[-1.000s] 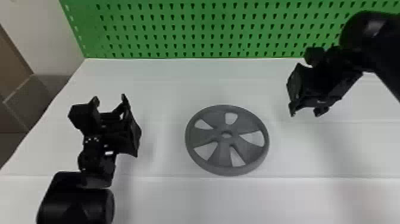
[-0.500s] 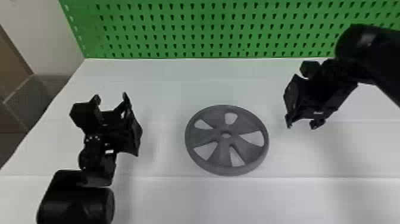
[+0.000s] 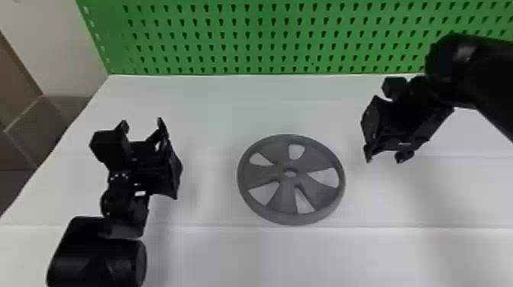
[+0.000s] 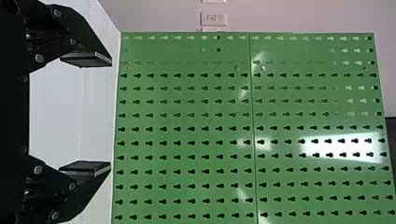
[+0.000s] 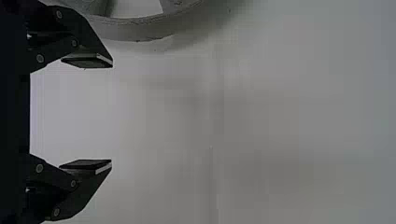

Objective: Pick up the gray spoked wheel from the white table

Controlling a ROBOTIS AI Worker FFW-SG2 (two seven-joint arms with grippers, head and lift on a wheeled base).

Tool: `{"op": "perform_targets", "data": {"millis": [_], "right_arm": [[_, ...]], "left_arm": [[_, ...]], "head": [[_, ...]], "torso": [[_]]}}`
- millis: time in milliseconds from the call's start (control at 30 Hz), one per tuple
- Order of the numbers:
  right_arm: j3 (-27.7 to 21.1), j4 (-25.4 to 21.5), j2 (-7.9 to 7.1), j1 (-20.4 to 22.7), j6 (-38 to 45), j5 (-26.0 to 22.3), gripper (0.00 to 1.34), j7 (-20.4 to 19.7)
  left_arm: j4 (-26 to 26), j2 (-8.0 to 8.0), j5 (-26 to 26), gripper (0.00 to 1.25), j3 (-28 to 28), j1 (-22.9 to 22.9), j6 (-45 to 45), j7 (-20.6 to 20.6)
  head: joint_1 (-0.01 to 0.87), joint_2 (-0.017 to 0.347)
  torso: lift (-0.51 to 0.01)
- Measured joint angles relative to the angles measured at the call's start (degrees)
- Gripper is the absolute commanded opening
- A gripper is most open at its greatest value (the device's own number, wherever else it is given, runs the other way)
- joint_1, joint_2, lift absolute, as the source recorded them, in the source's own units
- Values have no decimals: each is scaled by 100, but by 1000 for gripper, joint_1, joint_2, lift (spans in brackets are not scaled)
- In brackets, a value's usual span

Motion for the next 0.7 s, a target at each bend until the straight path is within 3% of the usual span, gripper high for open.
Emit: {"op": "perform_targets", "data": {"millis": [67, 167, 267, 500, 633, 700], "right_arm": [[138, -2, -6, -10, -100, -52, 842, 119], [353, 69, -30, -17, -275, -61, 842, 743], [441, 210, -42, -24, -370, -78, 842, 967], [557, 282, 67, -51, -275, 60, 842, 953], [789, 285, 107, -72, -232, -113, 842, 927], [895, 288, 132, -89, -158, -362, 842, 549]], "left_arm": [[0, 2, -1, 785, -1, 0, 0, 0], [-1, 3, -6, 785, -9, -4, 0, 7], [-1, 5, -11, 785, -13, -10, 0, 9], [-1, 11, -23, 785, -24, -14, 0, 18], [-1, 12, -36, 785, -34, -22, 0, 27], [0, 12, -43, 785, -35, -27, 0, 32]], "head": [[779, 77], [779, 77], [779, 77], [779, 77], [779, 77], [779, 77]], "torso": [[-78], [-78], [-78], [-78], [-78], [-78]]}}
